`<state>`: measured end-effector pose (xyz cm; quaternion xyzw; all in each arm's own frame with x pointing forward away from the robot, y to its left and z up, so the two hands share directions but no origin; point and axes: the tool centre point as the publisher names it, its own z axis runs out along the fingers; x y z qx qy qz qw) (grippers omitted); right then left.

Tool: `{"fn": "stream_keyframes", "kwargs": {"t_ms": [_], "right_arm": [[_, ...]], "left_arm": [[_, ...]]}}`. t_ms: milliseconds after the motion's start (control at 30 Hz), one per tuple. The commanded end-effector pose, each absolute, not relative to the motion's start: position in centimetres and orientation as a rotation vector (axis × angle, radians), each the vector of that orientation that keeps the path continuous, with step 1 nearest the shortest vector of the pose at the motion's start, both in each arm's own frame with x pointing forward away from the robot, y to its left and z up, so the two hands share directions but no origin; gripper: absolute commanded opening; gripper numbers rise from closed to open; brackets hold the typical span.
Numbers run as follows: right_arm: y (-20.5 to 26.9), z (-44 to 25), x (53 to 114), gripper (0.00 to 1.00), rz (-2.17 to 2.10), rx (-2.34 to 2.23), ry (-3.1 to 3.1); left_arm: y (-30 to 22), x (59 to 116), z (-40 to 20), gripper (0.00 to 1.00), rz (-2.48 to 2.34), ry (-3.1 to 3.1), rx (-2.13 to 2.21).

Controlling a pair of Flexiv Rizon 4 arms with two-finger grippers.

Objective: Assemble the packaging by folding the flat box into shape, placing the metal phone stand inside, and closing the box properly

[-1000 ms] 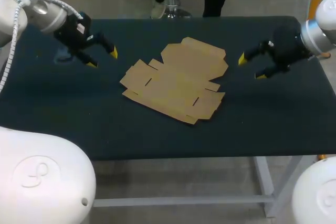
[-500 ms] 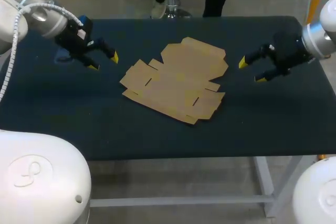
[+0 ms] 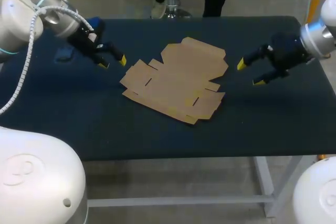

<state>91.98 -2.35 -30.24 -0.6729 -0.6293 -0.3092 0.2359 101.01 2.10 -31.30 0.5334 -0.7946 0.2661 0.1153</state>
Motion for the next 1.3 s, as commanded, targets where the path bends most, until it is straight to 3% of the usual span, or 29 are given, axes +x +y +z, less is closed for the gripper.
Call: {"fn": "stream_keyframes", "kwargs": {"t_ms": [33, 633, 700, 800, 900, 1200, 1300], "right_arm": [[-2.0, -30.5, 92.1, 1.00, -0.824, -1.834, -1.735], [-2.6, -31.7, 90.6, 1.00, -0.792, -1.888, -1.670], [-2.7, -31.8, 90.5, 1.00, -0.788, -1.891, -1.670], [-2.9, -31.9, 90.4, 1.00, -0.787, -1.899, -1.659], [-3.0, -32.0, 90.4, 1.00, -0.786, -1.905, -1.651], [-3.0, -32.1, 90.4, 1.00, -0.774, -1.902, -1.654], [-3.1, -32.1, 90.4, 1.00, -0.773, -1.904, -1.652]], "left_arm": [[1.7, 103.7, -32.8, 1.00, 0.726, -2.336, 1.490], [0.6, 107.3, -35.8, 1.00, 0.676, -2.393, 1.367], [0.4, 107.6, -36.2, 0.93, 0.673, -2.388, 1.349], [-0.3, 107.7, -36.9, 0.94, 0.654, -2.398, 1.306], [-1.0, 107.7, -37.6, 0.79, 0.625, -2.415, 1.285], [-1.9, 107.5, -39.1, 0.61, 0.618, -2.401, 1.237], [-2.4, 107.1, -39.3, 0.39, 0.613, -2.406, 1.223]]}}
